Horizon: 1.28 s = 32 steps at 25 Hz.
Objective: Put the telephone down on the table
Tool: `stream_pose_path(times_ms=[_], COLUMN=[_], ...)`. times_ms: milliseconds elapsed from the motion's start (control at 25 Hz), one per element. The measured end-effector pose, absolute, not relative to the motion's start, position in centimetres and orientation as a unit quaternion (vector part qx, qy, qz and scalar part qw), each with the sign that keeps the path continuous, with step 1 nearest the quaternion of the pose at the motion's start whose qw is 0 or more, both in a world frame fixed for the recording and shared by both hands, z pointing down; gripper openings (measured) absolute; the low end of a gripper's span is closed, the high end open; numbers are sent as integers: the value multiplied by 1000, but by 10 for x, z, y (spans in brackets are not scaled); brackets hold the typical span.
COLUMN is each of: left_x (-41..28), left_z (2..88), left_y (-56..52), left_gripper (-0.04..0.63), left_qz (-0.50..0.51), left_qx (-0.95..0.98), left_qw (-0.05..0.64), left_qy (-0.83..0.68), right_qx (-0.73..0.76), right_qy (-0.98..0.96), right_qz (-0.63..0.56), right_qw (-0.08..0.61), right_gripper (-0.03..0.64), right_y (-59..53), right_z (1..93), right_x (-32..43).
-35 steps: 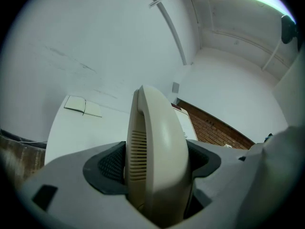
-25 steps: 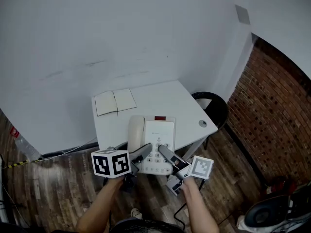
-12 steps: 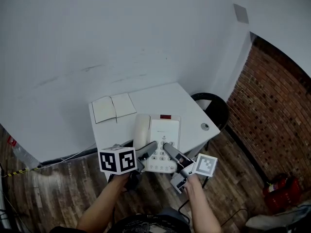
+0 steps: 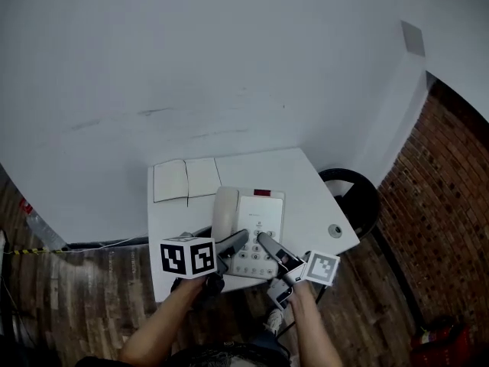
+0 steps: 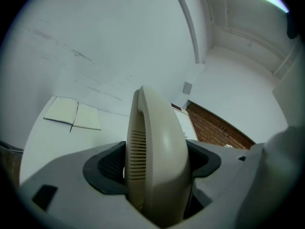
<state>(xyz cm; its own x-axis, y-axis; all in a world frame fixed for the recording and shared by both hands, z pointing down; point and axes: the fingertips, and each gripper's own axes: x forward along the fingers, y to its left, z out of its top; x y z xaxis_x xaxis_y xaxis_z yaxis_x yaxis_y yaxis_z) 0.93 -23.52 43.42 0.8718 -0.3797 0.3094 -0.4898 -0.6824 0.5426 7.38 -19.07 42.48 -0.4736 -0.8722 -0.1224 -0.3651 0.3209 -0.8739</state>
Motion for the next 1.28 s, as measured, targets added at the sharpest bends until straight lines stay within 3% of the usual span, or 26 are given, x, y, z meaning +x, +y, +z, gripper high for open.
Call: stream_pose_path(times_ms=[560,1280], left_x=[114,126], left_z=[440,511], left_y=[-320,-357], left_gripper=[376,376], left_qz=[63,73], left_qx=[861,803], left_qw=[341,394], left_qy=[-372,-441], right_qx=[-285,-231], right_qy=[795,785], right_qz=[-471,-538], right_qw=[255,201], right_gripper=[189,186], right_y=[-298,-350], right_z=[434,504], right_x=[186,201])
